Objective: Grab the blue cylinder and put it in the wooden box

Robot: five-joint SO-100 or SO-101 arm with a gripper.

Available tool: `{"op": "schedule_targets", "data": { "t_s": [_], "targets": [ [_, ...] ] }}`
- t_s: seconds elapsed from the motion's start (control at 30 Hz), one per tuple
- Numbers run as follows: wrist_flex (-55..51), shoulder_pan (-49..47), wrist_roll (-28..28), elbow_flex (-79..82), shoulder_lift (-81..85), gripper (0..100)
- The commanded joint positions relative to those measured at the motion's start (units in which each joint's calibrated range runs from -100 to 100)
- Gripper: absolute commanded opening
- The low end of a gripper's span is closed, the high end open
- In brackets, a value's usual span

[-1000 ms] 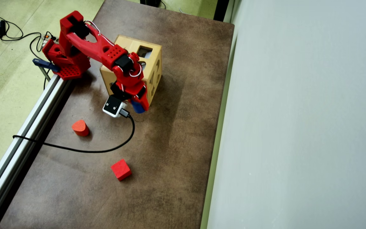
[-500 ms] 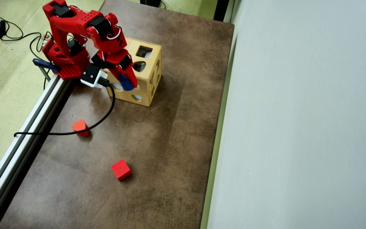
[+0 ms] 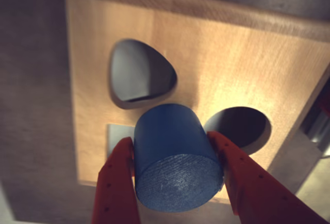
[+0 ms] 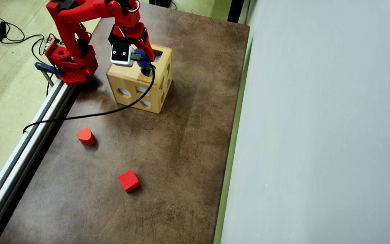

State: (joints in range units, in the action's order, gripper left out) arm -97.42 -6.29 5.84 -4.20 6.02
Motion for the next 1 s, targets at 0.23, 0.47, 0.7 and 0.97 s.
{"op": "schedule_targets", "data": {
  "t_s": [0.23,0.47,0.7,0.97],
  "targets": [
    [-0.4,-1.8,-0.1,8.4,12.1,2],
    [-0.4,-1.8,-0.1,14.6,17.7,2],
    [-0.5,-1.7,0.2,15.9,19.8,2],
    [-0.4,-1.1,0.5,19.0,21.5,2]
  ]
}}
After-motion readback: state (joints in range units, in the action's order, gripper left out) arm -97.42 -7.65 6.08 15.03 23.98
